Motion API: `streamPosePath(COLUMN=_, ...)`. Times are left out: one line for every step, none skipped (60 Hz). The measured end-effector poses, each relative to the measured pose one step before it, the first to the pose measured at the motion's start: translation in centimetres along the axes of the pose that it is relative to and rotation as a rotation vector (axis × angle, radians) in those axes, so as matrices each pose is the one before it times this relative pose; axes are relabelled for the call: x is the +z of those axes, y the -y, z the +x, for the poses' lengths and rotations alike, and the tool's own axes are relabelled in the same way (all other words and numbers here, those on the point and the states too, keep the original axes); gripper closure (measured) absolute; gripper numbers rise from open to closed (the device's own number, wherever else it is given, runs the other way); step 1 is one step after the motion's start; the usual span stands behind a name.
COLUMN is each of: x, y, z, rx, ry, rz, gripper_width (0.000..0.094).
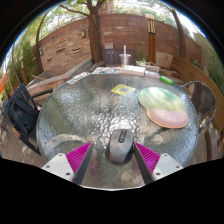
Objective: Arrange mouse
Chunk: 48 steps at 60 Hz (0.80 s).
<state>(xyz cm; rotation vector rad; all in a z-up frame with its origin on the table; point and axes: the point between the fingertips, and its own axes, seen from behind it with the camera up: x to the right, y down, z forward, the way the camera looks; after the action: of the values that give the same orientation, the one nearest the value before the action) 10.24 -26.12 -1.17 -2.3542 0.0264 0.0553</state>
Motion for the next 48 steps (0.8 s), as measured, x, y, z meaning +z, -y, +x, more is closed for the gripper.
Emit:
streamPosePath(x=0.171, y=0.155, z=-0.009, rx=-0.0036, ry=0.00113, rz=0.00033, gripper_width=0.0094)
streamPosePath(x=0.217, y=0.146, z=-0.008, rx=-0.0038, ry=0.00007, rz=-0.00064, gripper_width=0.0094)
streamPosePath(x=0.255, y=0.523, z=0.058, rx=-0.0023, ry=0.00004, rz=-0.00045, gripper_width=0.0099)
streamPosePath(x=0.248, y=-0.17, z=-0.353, rx=-0.0023, ry=-0.005, rz=-0.0017, gripper_width=0.0107)
streamPosePath(x=0.258, y=0.066, z=-0.029, rx=-0.0026, ry=-0.00096, rz=-0.00241, gripper_width=0.0123)
streamPosePath(x=0.211, y=0.044, z=0.022, rx=-0.0021, ry=-0.00238, rz=-0.00198, gripper_width=0.0144)
streamPosePath(x=0.179, y=0.053, z=0.072, rx=-0.0009, ry=-0.00362, rz=-0.00188, gripper_width=0.0167)
streamPosePath(x=0.191, y=0.052, z=0.044, rx=0.0, ry=-0.0044, rz=-0.0017, gripper_width=0.0195)
streamPosePath(x=-0.06, y=0.069, z=0.43, rx=-0.0004, ry=-0.00372, rz=-0.00292, gripper_width=0.0223)
streamPosePath(x=0.341, y=0.036, z=0.043, rx=-0.0012, ry=-0.01089, rz=0.00091, gripper_width=0.0255)
streamPosePath(x=0.118, y=0.13, z=0.165, rx=-0.003, ry=-0.00997, rz=0.00362, gripper_width=0.0304)
streamPosePath(x=0.125, y=-0.05, z=0.2, rx=-0.0023, ry=-0.00994, rz=-0.00197, gripper_width=0.0353)
streamPosePath(x=0.076, y=-0.064, z=0.297, rx=-0.0061, ry=-0.01488, rz=-0.00319, gripper_width=0.0401)
streamPosePath(x=0.067, y=0.104, z=-0.118, rx=-0.0027, ry=0.00171, rz=0.00453, gripper_width=0.0411)
streamPosePath(x=0.057, y=-0.041, z=-0.161, rx=0.0005, ry=0.00481, rz=-0.00091, gripper_width=0.0412)
streamPosePath(x=-0.136, y=0.088, z=0.356, rx=-0.0005, ry=0.00382, rz=-0.00478, gripper_width=0.0425)
streamPosePath(x=-0.147, y=0.129, z=-0.124, rx=-0.0045, ry=-0.00122, rz=0.00024, gripper_width=0.044)
streamPosePath(x=0.056, y=-0.088, z=-0.052, rx=-0.006, ry=-0.00003, rz=-0.00366, gripper_width=0.0456)
streamPosePath(x=0.041, y=-0.02, z=-0.081, rx=-0.0071, ry=0.00119, rz=-0.00317, gripper_width=0.0464)
streamPosePath(x=0.052, y=0.022, z=-0.065, rx=-0.0064, ry=0.00005, rz=-0.00144, gripper_width=0.0485)
streamPosePath(x=0.022, y=-0.035, z=-0.041, rx=-0.0059, ry=-0.00026, rz=-0.00403, gripper_width=0.0499)
streamPosePath(x=0.133, y=-0.073, z=0.108, rx=-0.0057, ry=-0.00264, rz=-0.00341, gripper_width=0.0514)
streamPosePath(x=-0.284, y=0.137, z=0.051, rx=-0.0045, ry=-0.00093, rz=-0.00479, gripper_width=0.0523)
streamPosePath(x=-0.075, y=0.01, z=-0.044, rx=-0.0035, ry=-0.00161, rz=-0.00492, gripper_width=0.0537)
streamPosePath(x=-0.103, y=0.017, z=-0.045, rx=-0.0034, ry=0.00049, rz=-0.00491, gripper_width=0.0538)
streamPosePath(x=-0.122, y=0.097, z=-0.11, rx=-0.0022, ry=0.00365, rz=-0.0038, gripper_width=0.055)
streamPosePath(x=-0.145, y=0.106, z=-0.223, rx=-0.0034, ry=0.00679, rz=-0.00443, gripper_width=0.0551)
streamPosePath(x=0.014, y=0.226, z=-0.255, rx=-0.0023, ry=0.00636, rz=0.00071, gripper_width=0.0569)
streamPosePath(x=-0.242, y=0.321, z=-0.118, rx=-0.0008, ry=0.00474, rz=0.00532, gripper_width=0.057)
streamPosePath(x=-0.259, y=0.532, z=-0.164, rx=-0.0013, ry=0.00277, rz=0.00843, gripper_width=0.057)
streamPosePath(x=-0.284, y=0.652, z=-0.227, rx=-0.0052, ry=0.00428, rz=0.0098, gripper_width=0.0568)
streamPosePath(x=-0.299, y=0.688, z=-0.332, rx=-0.0076, ry=0.00875, rz=0.0093, gripper_width=0.0568)
streamPosePath(x=-0.368, y=0.759, z=-0.449, rx=-0.0069, ry=0.01247, rz=0.00993, gripper_width=0.0568)
streamPosePath(x=-0.081, y=1.079, z=-0.504, rx=-0.002, ry=0.01175, rz=0.0112, gripper_width=0.0569)
streamPosePath(x=-0.566, y=1.039, z=-0.384, rx=0.0029, ry=0.01242, rz=0.01839, gripper_width=0.0568)
streamPosePath(x=-0.515, y=1.321, z=-0.36, rx=0.0039, ry=0.01142, rz=0.02426, gripper_width=0.0568)
streamPosePath(x=-0.482, y=1.342, z=-0.325, rx=-0.0004, ry=0.01198, rz=0.0233, gripper_width=0.0568)
streamPosePath(x=-0.472, y=1.339, z=-0.348, rx=-0.005, ry=0.01332, rz=0.02111, gripper_width=0.0569)
streamPosePath(x=-0.351, y=1.554, z=-0.208, rx=-0.0059, ry=0.01229, rz=0.02475, gripper_width=0.057)
streamPosePath(x=-0.31, y=2.079, z=-0.073, rx=0.002, ry=0.00682, rz=0.0264, gripper_width=0.0568)
streamPosePath(x=-0.409, y=1.239, z=0.122, rx=0.0025, ry=0.00601, rz=0.03183, gripper_width=0.0568)
streamPosePath(x=-0.35, y=1.563, z=0.068, rx=0.0031, ry=0.00959, rz=0.0292, gripper_width=0.0569)
streamPosePath(x=-0.279, y=1.365, z=0.163, rx=0.0019, ry=0.01053, rz=0.02438, gripper_width=0.0569)
streamPosePath(x=-0.19, y=1.412, z=0.37, rx=0.0034, ry=0.00485, rz=0.02322, gripper_width=0.0569)
streamPosePath(x=-0.062, y=1.378, z=0.743, rx=0.0081, ry=-0.00553, rz=0.02733, gripper_width=0.057)
streamPosePath(x=-0.067, y=2.487, z=0.528, rx=0.0091, ry=-0.00642, rz=0.02537, gripper_width=0.057)
streamPosePath(x=0.284, y=0.887, z=0.952, rx=0.0084, ry=-0.00648, rz=0.01809, gripper_width=0.057)
streamPosePath(x=0.084, y=0.994, z=0.943, rx=0.0064, ry=-0.00314, rz=0.01883, gripper_width=0.0571)
